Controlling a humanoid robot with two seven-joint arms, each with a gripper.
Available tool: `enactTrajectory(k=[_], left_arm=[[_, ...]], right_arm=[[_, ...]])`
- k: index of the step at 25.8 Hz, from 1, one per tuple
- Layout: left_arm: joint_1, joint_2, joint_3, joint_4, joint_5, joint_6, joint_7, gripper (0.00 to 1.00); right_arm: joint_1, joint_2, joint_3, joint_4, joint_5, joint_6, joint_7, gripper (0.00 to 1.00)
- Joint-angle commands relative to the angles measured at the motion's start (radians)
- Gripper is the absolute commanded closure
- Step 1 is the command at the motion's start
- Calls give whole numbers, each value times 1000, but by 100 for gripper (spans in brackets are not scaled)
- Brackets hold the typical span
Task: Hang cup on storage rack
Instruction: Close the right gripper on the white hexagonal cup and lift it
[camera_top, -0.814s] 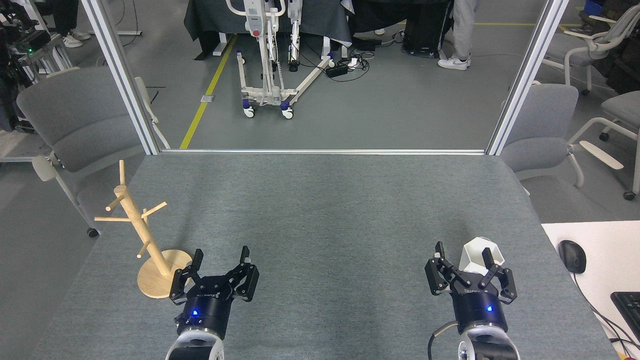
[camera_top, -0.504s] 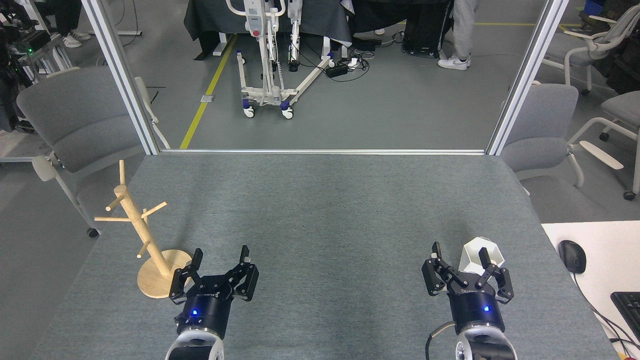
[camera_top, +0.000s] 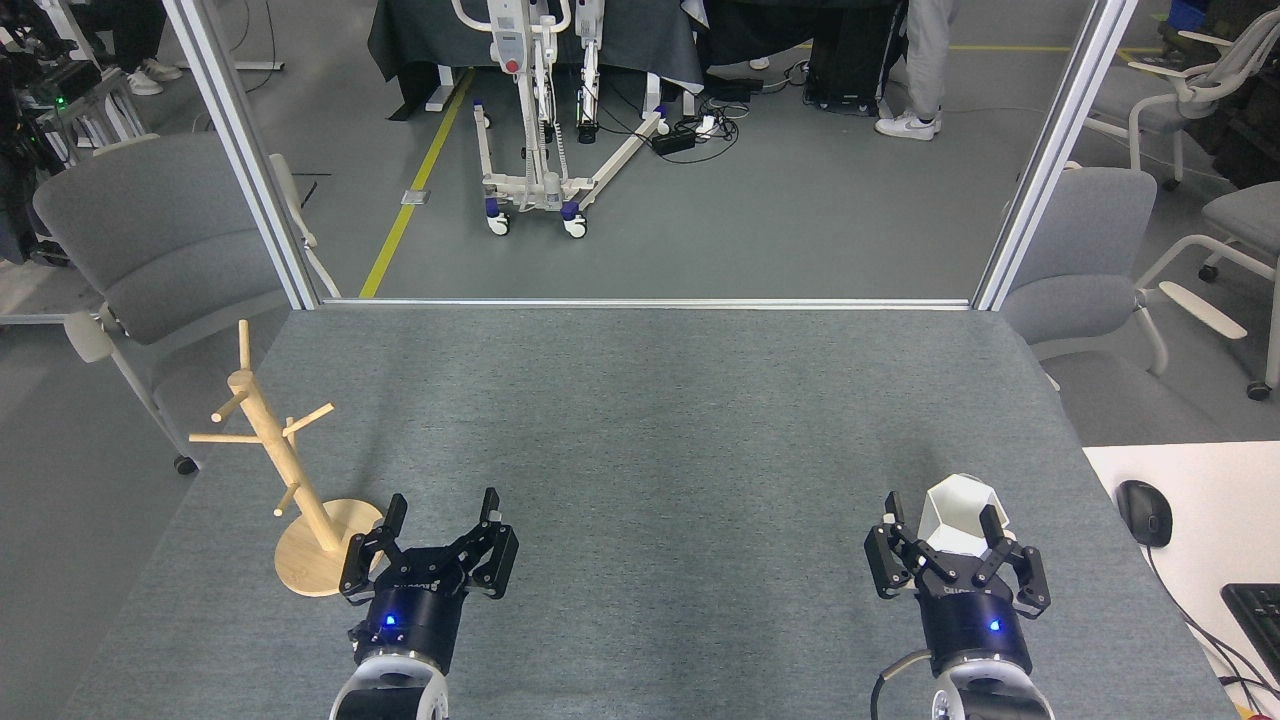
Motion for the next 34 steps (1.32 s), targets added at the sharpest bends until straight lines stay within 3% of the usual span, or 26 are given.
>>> enactTrajectory(k=[1,6,18,34], left_arm=[[0,-1,-1,1,0,0,0,1],[1,-5,-2,6,-1,2,-2,1],[1,-5,-7,15,-1,3,6,1],[0,-5,-7,26,-8,3,8,1]], right_arm=[[35,-15,-42,1,-6,-4,-1,0],[55,-56,-62,32,-9,-45,-7,0],[35,-79,-63,187,-8,-82,-53,0],[-92,-127,-63,337,-18,-81,-55,0]])
